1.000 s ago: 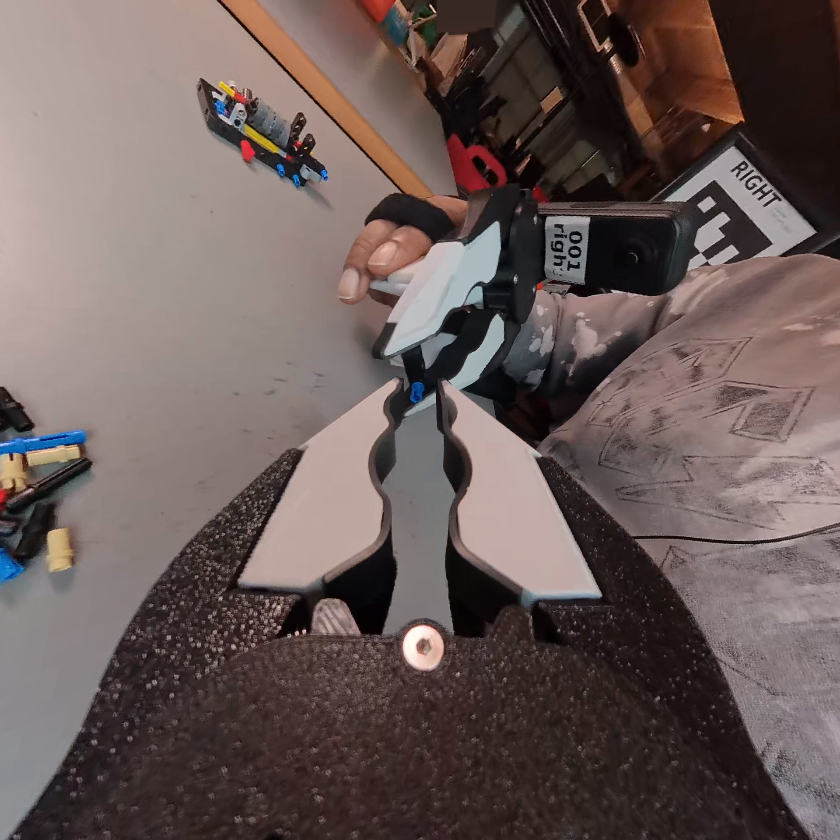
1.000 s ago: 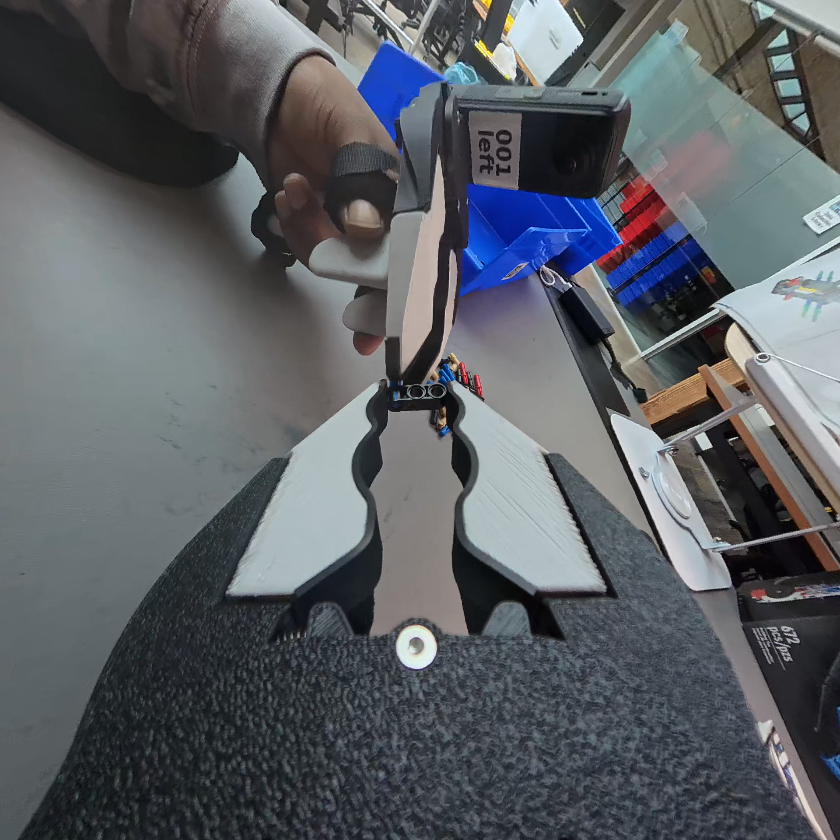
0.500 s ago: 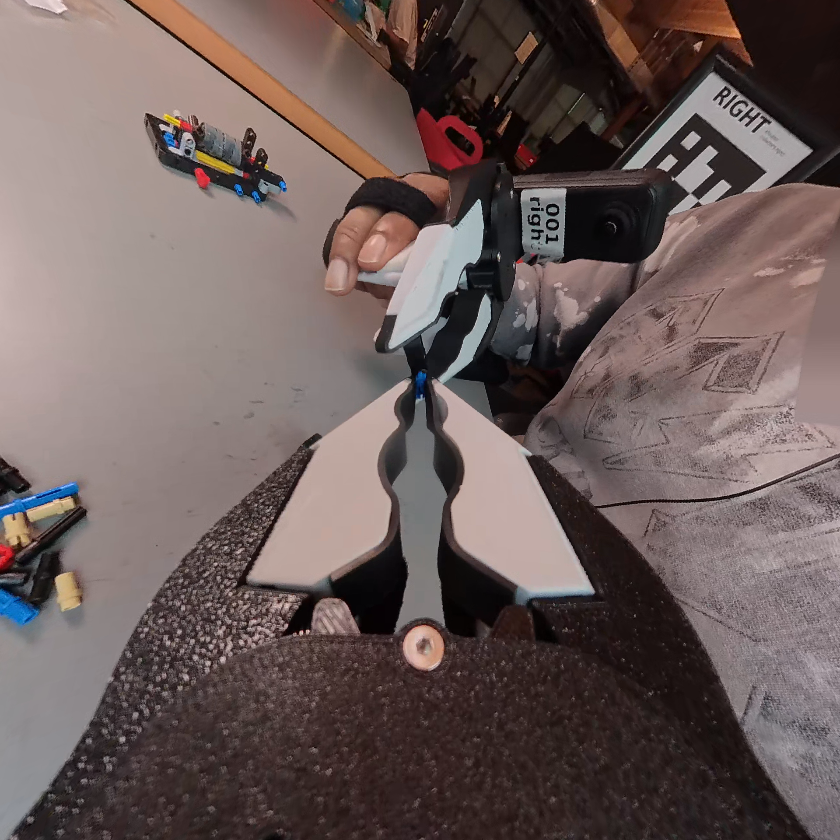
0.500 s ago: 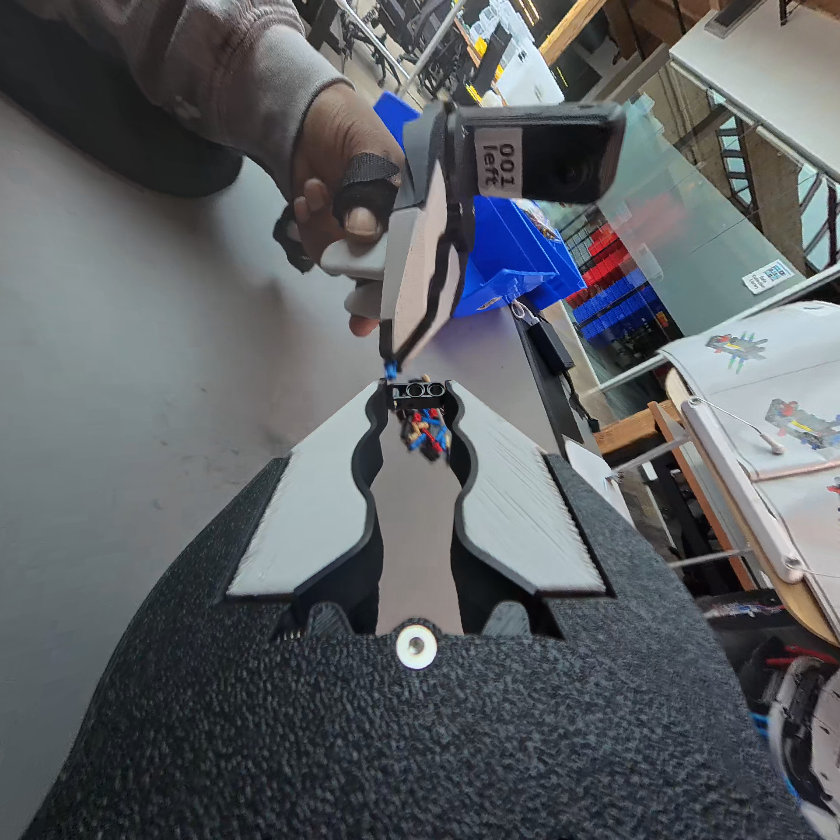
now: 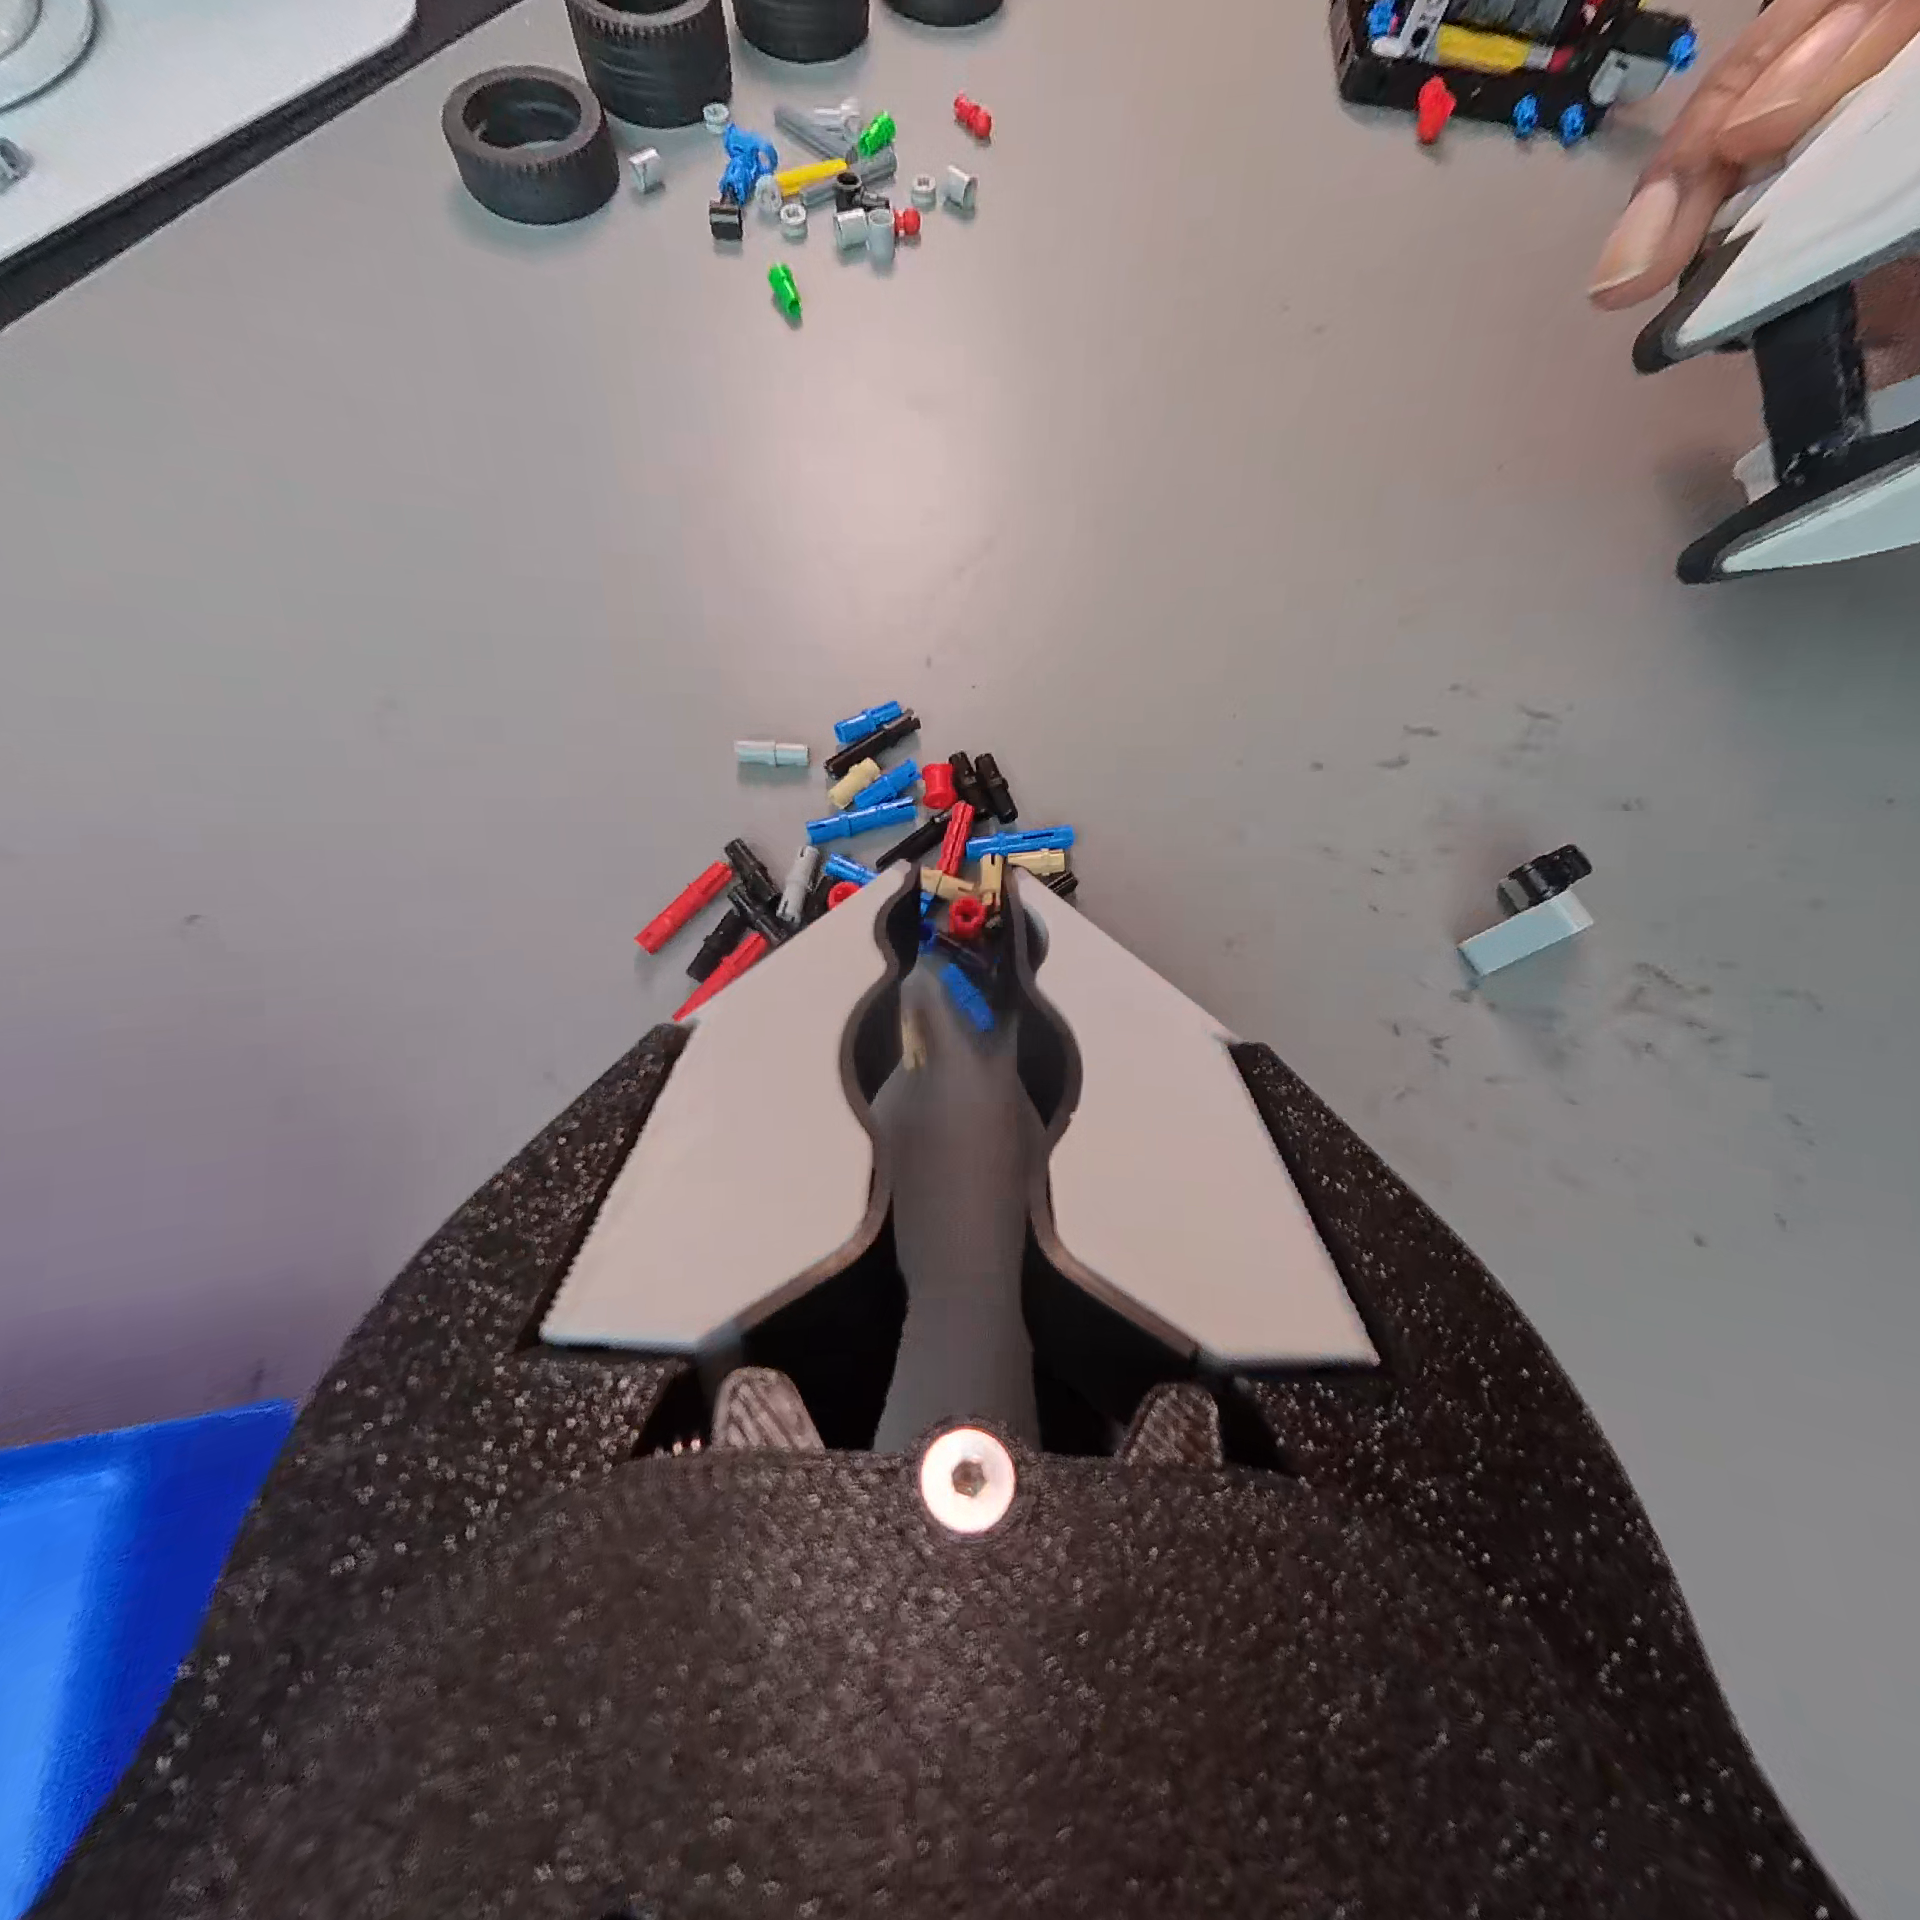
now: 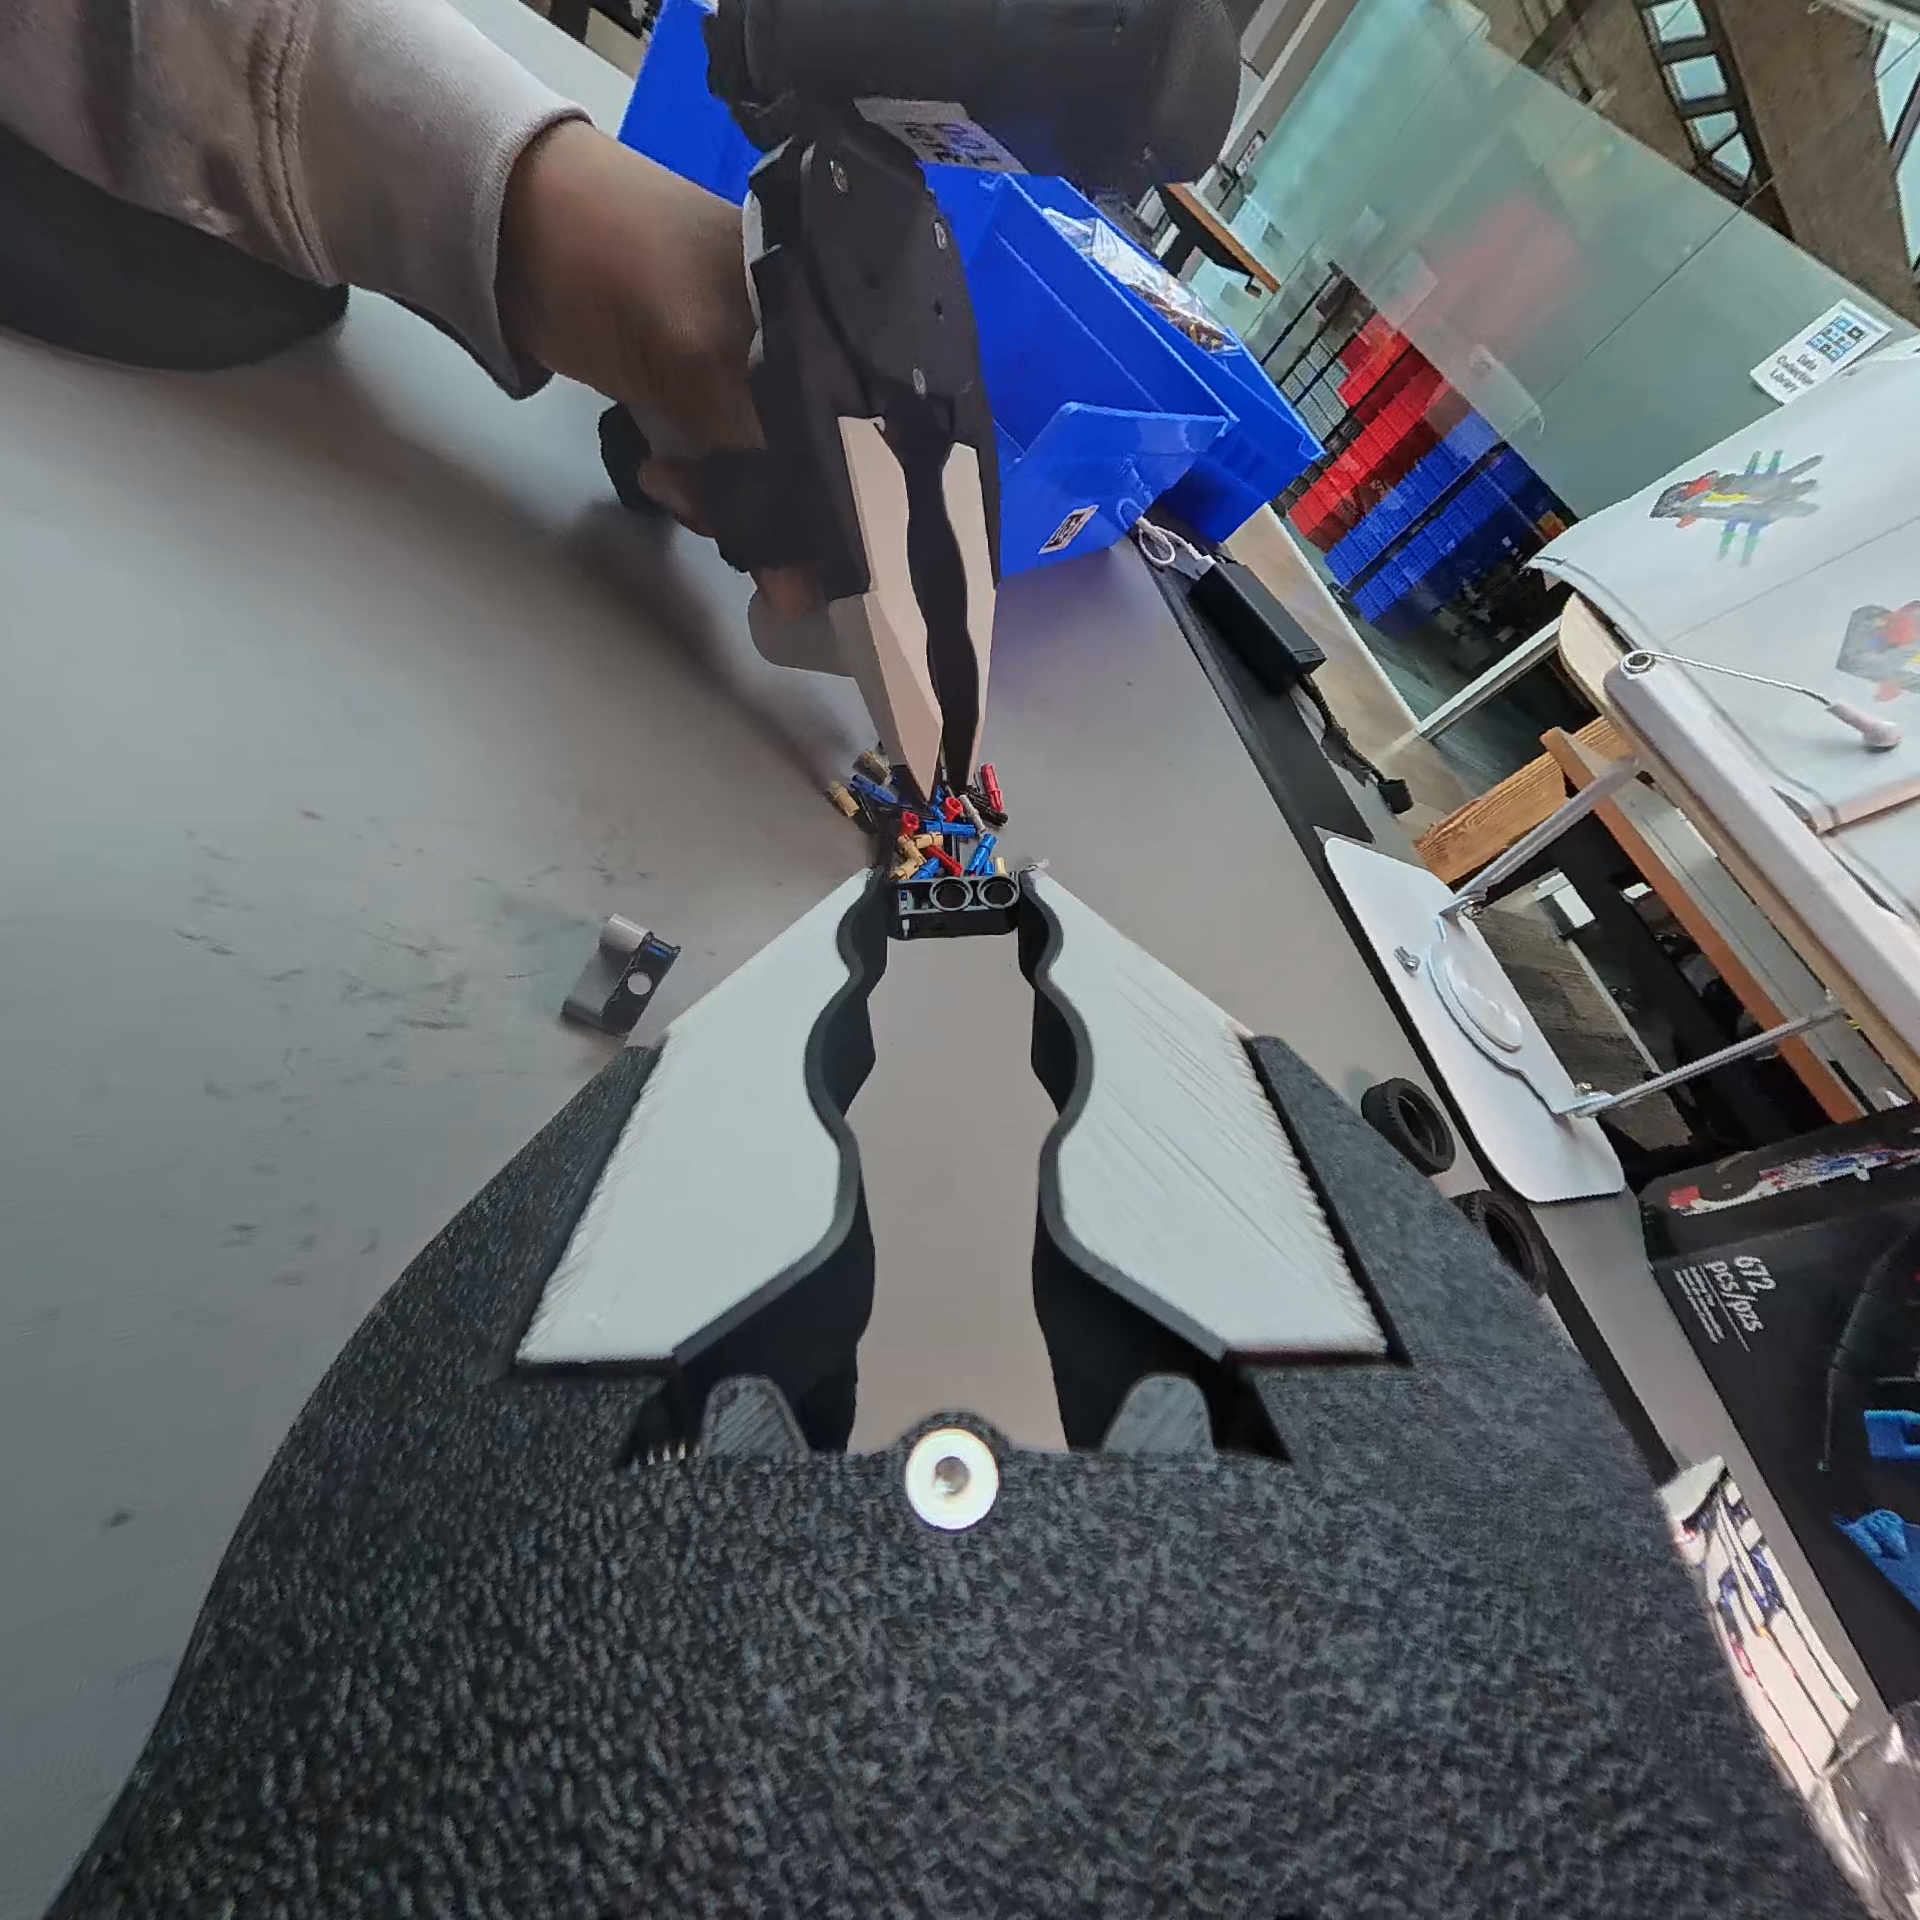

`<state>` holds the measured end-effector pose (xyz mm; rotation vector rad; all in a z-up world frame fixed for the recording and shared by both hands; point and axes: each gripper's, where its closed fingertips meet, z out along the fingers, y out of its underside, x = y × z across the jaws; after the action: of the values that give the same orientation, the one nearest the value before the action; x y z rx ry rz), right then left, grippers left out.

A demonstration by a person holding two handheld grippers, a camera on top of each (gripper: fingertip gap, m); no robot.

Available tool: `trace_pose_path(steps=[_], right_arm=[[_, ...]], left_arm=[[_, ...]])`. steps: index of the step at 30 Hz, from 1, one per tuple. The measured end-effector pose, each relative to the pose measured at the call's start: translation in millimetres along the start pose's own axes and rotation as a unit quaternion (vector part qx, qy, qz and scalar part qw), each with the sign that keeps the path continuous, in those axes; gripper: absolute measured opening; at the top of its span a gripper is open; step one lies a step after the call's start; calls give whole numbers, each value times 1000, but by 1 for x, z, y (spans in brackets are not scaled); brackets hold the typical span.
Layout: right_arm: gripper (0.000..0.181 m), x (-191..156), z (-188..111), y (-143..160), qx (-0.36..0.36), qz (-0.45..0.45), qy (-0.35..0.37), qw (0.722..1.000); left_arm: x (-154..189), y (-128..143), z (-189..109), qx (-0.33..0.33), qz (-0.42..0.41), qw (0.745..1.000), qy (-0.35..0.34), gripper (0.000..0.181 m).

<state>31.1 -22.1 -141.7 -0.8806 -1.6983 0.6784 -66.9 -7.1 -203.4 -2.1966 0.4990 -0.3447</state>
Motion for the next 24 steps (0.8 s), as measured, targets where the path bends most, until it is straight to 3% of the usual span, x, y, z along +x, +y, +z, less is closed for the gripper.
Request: trace_pose_path(steps=[1, 4, 7, 9, 11, 13, 17, 20, 24], right_arm=[[25, -1, 1, -1, 1, 1, 1, 1000], [25, -4, 4, -5, 4, -20, 8, 1000], [25, -12, 10, -16, 17, -48, 12, 999], [25, -15, 13, -22, 18, -74, 20, 997], [25, -16, 15, -24, 14, -102, 31, 994], [25, -16, 15, -27, 18, -108, 37, 993], [29, -3, 8, -30, 29, -82, 52, 995], [39, 15, -6, -27, 49, -12, 51, 997], [39, 18, -11, -10, 32, 64, 9, 997]], left_arm=[[5, -6, -1, 15, -11, 1000, 14, 18], [47, -33, -12, 84, -80, 982, 150, 26], [90, -58, -29, 129, -165, 930, 302, 28], [107, -62, -33, 131, -180, 908, 355, 27], [118, -60, -33, 122, -160, 910, 364, 19], [118, -58, -30, 120, -123, 926, 336, 8], [106, -62, -37, 127, -44, 955, 266, 7], [64, -63, -46, 133, 94, 983, 79, 6], [9, -65, -73, 118, 233, 955, -143, 7]])
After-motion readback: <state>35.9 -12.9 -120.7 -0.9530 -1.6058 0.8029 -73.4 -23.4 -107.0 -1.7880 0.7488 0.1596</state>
